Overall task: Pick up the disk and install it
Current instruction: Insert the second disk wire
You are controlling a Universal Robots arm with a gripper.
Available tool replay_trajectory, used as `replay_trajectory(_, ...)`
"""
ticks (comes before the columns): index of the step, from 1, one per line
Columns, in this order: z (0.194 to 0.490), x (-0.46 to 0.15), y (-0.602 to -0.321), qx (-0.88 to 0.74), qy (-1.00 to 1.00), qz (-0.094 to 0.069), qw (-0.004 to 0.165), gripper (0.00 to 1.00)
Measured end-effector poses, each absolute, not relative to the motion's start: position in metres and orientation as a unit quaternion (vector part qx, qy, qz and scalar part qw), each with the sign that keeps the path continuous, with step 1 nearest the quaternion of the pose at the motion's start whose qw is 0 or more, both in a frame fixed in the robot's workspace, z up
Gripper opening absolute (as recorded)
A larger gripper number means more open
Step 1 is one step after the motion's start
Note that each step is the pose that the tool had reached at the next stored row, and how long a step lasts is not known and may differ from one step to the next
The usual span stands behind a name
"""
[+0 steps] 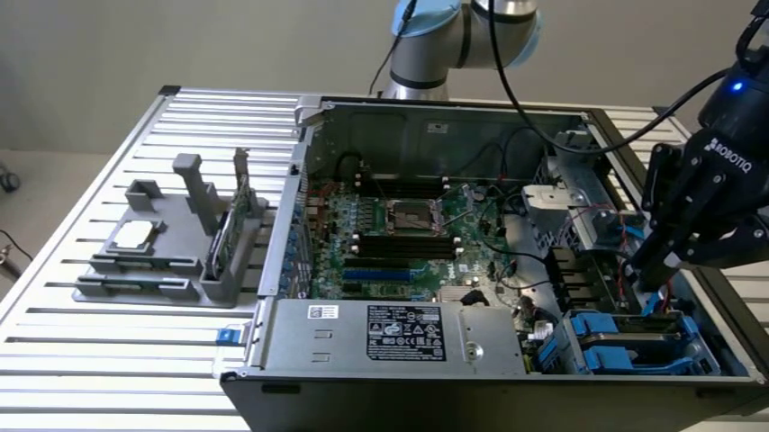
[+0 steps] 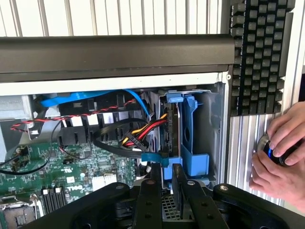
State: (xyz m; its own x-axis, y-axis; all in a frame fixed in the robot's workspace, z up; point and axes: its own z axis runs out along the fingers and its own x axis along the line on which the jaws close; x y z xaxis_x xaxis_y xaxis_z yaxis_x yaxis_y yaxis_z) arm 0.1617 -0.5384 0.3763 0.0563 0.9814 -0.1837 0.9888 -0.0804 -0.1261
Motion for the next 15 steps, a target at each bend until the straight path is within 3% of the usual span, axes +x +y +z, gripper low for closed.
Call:
replay_trajectory(10,0.3688,0.1617,-0.5399,0.725,0.68,-0.107,0.013,0.24)
replay_trajectory(15,0.3675,0.1617,-0.5402,0.724,0.681,-0.106,0.012,0.16)
